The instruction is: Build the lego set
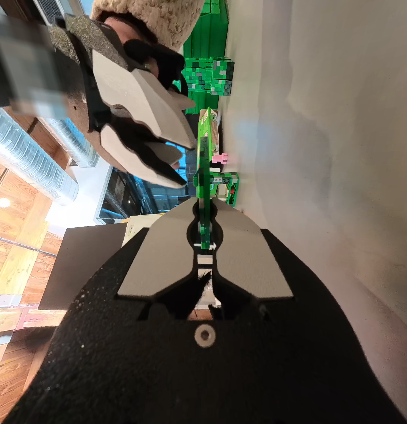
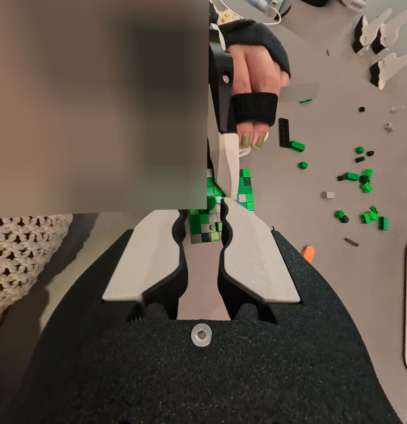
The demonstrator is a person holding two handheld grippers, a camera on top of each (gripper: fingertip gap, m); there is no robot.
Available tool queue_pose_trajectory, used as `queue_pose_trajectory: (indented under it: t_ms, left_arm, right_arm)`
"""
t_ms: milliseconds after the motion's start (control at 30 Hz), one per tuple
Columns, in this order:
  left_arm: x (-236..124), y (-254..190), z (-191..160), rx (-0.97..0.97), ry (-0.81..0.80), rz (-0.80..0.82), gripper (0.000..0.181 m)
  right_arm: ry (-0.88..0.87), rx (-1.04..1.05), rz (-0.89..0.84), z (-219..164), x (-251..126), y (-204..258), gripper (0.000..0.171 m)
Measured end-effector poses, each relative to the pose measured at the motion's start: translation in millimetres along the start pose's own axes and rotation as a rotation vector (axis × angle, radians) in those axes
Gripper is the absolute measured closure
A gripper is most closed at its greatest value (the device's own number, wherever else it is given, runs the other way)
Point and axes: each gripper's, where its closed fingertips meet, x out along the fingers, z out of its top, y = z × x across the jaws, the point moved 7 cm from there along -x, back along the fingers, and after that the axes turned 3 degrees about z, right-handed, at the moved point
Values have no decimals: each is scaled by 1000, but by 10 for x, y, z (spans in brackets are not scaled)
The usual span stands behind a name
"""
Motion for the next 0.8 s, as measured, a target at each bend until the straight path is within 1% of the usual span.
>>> queue_pose_trajectory:
  t_ms: [133,267,467,633,800]
  left_arm:
    - [5,9,-2,1,3,4,176]
    - [19,1,-3,2,5,-3,176]
    - [25,7,-16,-7,11,-3,176]
    - [41,-7,-20,-11,14,-14,176]
    - [53,5,-41,-23,27,-10,176]
  right_arm:
    - [49,7,43,-28,54,8,135]
    - [84,-26,47,-18,91,45,134]
    - [79,-25,44,16,77,65,136]
    - [110,-33,27,8,78,79,136]
    - [143,-79,-35,-5,57,77,135]
